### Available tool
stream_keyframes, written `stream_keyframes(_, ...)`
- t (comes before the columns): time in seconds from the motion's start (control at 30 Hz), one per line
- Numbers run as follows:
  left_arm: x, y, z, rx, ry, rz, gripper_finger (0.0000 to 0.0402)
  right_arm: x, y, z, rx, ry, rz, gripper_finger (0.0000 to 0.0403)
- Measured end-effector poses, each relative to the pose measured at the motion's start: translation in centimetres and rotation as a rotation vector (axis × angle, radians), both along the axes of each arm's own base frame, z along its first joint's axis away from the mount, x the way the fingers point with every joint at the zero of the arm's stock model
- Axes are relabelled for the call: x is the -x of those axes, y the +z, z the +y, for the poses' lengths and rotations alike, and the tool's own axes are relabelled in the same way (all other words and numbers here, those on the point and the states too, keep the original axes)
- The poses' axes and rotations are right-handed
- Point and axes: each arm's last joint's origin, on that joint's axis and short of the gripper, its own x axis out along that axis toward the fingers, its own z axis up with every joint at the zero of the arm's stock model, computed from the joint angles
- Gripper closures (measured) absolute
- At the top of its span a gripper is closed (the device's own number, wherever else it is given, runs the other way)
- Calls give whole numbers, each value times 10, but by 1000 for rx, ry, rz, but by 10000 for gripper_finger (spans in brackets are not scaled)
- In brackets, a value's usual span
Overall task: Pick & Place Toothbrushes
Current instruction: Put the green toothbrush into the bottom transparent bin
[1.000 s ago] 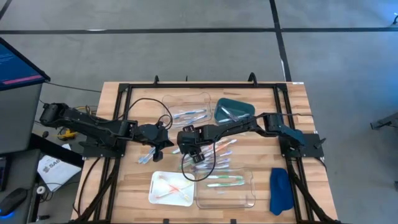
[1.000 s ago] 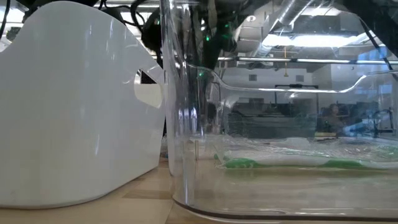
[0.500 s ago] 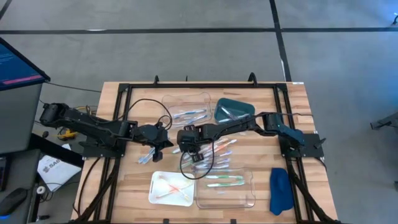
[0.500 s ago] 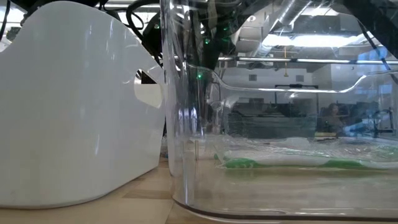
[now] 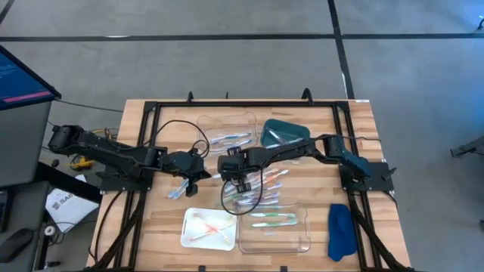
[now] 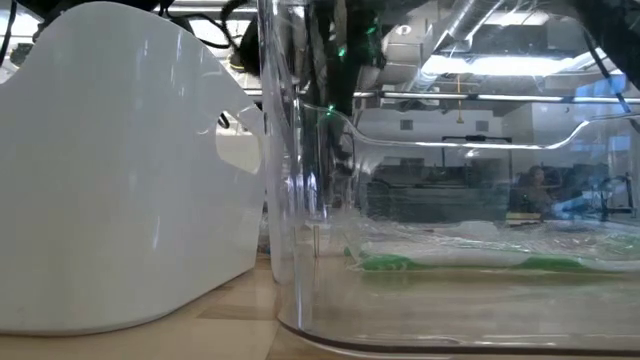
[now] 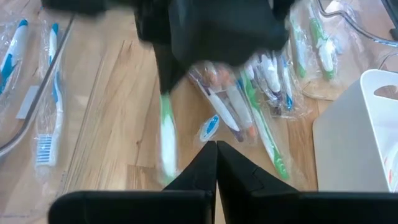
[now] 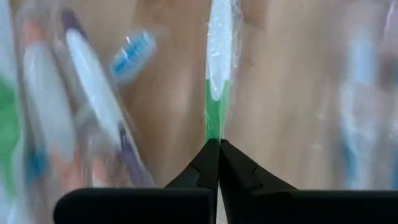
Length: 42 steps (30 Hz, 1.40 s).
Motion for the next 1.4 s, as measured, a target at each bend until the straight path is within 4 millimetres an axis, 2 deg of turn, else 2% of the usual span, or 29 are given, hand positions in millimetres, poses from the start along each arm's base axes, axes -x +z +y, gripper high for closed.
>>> stream_keyframes(0.2,0,0,0,0,0,1,401,13,51,-1,24,-30,-81,402)
stream_keyframes(0.37,0,0,0,0,0,1,401,32,98,8,2,-41,-163,402)
stream_keyframes(0.47,0,0,0,0,0,2,401,48,120,21,-16,-41,-162,403)
stream_keyframes(0.67,0,0,0,-1,-1,2,401,74,148,61,-73,-25,-194,403)
stream_keyframes(0.93,0,0,-3,18,2,-5,401,102,147,125,-61,-44,-163,403)
stream_keyframes(1.13,0,2,-12,71,-4,-22,401,120,137,170,-109,-56,-175,403)
stream_keyframes(1.23,1,3,-20,100,-17,-35,401,130,127,185,-101,-95,-180,403)
stream_keyframes(1.4,2,7,-37,78,-56,-90,401,145,99,205,-106,-134,-213,403)
